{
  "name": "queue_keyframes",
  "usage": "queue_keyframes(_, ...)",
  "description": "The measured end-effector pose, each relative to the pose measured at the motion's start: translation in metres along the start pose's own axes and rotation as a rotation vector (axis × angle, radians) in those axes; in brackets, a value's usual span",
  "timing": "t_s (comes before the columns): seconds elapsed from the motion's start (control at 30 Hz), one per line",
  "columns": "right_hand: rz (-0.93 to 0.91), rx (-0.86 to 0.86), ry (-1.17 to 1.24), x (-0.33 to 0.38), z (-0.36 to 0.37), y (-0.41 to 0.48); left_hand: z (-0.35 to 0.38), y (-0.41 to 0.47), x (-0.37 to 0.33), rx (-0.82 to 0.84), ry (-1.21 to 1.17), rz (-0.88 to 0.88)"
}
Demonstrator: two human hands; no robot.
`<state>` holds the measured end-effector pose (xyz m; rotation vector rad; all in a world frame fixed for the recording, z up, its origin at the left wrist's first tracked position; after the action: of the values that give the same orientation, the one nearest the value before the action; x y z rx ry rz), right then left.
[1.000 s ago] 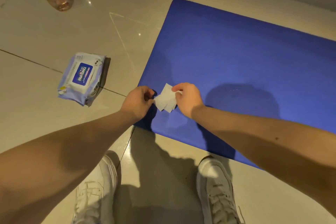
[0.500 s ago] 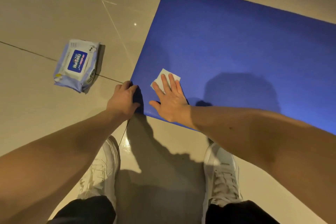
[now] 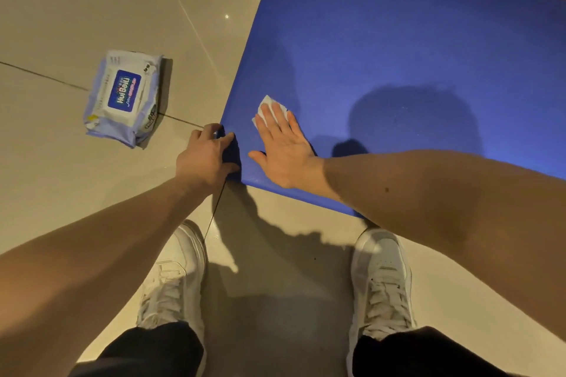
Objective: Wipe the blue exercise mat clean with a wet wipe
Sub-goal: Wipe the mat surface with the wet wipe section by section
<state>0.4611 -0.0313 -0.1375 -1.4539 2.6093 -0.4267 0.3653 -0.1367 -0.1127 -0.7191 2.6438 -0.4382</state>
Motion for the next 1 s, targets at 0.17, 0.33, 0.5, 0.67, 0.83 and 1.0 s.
queue_keyframes(0.17, -0.353, -0.041, -0.075, 0.022, 0.010, -0.036, 0.000, -0.007, 0.014, -0.090, -0.235, -0.003)
queue_keyframes(0.33, -0.160, -0.013, -0.127, -0.037, -0.026, 0.059, 0.004, -0.015, 0.026, -0.161, -0.470, -0.102)
queue_keyframes(0.5, -0.018, -0.079, -0.054, -0.024, -0.035, 0.063, 0.010, -0.022, 0.031, -0.228, -0.594, -0.128)
queue_keyframes(0.67, -0.508, -0.109, -0.039, 0.052, -0.002, -0.048, 0.009, -0.027, 0.033, -0.263, -0.610, -0.123)
queue_keyframes(0.83, -0.441, -0.063, -0.154, 0.015, -0.025, 0.045, 0.006, -0.030, 0.032, -0.258, -0.607, -0.066)
queue_keyframes(1.0, -0.232, -0.005, -0.091, 0.005, -0.040, 0.078, 0.008, -0.036, 0.042, -0.263, -0.631, -0.085)
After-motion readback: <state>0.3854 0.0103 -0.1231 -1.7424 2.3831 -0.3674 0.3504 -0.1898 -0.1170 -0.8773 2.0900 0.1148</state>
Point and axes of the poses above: each hand's wrist, its own y-axis towards the middle knuckle, its own z-axis out of the palm, x = y × z, the point moved 10 cm from there along y, towards the middle knuckle, and after that the axes turned 12 degrees about z, right-handed, at the moved point
